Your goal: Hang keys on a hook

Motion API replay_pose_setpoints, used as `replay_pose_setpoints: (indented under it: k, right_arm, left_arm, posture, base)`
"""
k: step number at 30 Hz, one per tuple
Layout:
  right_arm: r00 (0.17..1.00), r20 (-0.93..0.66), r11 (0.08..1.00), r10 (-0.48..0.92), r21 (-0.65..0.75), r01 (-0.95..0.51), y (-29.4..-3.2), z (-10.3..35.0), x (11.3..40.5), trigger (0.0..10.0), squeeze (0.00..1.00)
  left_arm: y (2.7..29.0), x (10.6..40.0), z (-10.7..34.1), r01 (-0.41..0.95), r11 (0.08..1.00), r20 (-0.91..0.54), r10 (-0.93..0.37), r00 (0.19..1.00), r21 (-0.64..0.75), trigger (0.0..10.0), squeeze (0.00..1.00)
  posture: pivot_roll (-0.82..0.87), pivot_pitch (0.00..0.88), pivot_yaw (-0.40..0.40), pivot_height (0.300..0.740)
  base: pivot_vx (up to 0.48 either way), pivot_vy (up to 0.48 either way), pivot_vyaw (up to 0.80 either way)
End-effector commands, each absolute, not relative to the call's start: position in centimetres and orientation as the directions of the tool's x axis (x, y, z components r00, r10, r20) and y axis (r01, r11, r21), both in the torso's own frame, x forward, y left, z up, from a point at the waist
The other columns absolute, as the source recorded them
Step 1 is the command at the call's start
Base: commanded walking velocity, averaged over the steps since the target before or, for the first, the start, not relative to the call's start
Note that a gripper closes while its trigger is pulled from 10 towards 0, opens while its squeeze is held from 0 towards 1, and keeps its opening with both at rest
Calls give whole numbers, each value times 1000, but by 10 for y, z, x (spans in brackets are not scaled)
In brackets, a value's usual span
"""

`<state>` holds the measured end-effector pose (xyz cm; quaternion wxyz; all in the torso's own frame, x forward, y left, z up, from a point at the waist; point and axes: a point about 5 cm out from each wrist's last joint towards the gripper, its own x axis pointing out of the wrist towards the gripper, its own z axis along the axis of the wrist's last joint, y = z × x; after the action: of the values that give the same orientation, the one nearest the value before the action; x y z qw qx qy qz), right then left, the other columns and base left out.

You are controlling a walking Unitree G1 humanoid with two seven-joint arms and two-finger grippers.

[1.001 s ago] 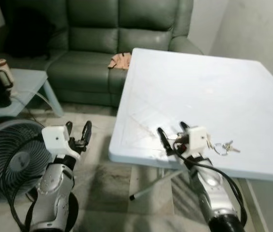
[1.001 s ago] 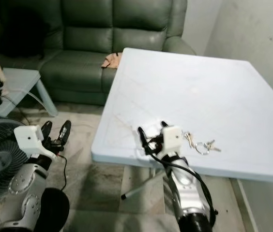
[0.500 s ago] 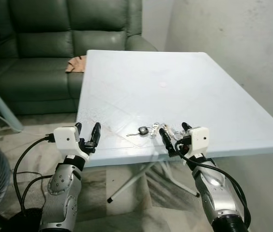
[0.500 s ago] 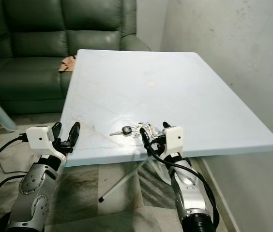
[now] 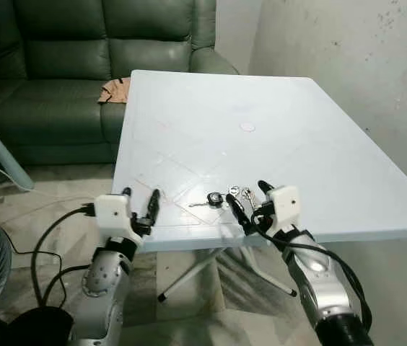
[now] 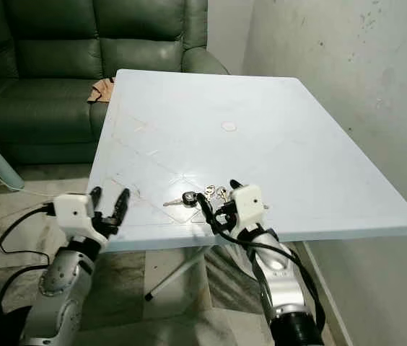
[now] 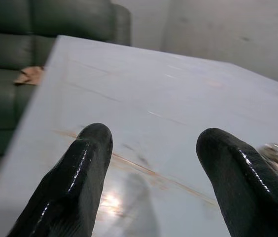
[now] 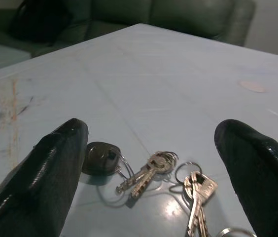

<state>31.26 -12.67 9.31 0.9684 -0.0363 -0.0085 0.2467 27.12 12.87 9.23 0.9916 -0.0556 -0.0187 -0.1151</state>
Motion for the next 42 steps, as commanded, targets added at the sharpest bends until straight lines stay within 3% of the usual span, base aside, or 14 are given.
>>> replay_pose_setpoints:
  k: [1, 5, 24, 26, 28, 29, 42]
  right_arm:
    - [868, -22, 863, 497, -94, -497, -125, 95, 319, 10000, 0]
    - [852, -47, 846, 521, -104, -523, -122, 101, 330, 10000, 0]
    - [779, -210, 765, 591, -160, -624, -122, 84, 336, 10000, 0]
    - [775, -236, 775, 586, -119, -621, -120, 77, 334, 4667, 0]
    - [782, -238, 780, 576, -125, -613, -119, 77, 335, 2941, 0]
    - [786, -235, 783, 572, -129, -608, -119, 77, 336, 0, 0]
    - [811, -215, 805, 544, -138, -576, -120, 81, 342, 0, 0]
  left_arm:
    - [119, 267, 91, 293, 952, 38, -290, 956, -87, 10000, 0]
    - [107, 261, 88, 356, 932, 28, -355, 935, -66, 10000, 0]
    - [98, 252, 89, 360, 929, 27, -359, 933, -80, 10000, 0]
    - [98, 251, 90, 354, 932, 27, -353, 935, -77, 10000, 0]
    - [98, 251, 90, 353, 932, 27, -352, 936, -77, 10000, 0]
    - [98, 252, 90, 351, 933, 27, -350, 936, -77, 10000, 0]
    - [98, 253, 91, 341, 937, 26, -340, 940, -71, 10000, 0]
  posture:
    - [-116, 0, -57, 724]
    - [-113, 0, -62, 724]
    - [-84, 22, -89, 724]
    - [-82, 23, -89, 724]
    - [-81, 23, -89, 724]
    - [-81, 24, -89, 724]
    - [-77, 27, -93, 724]
  base:
    - [0, 0, 0]
    - [0, 0, 0]
    - [0, 0, 0]
    - [0, 0, 0]
    - [0, 0, 0]
    - [0, 0, 0]
    - [0, 0, 0]
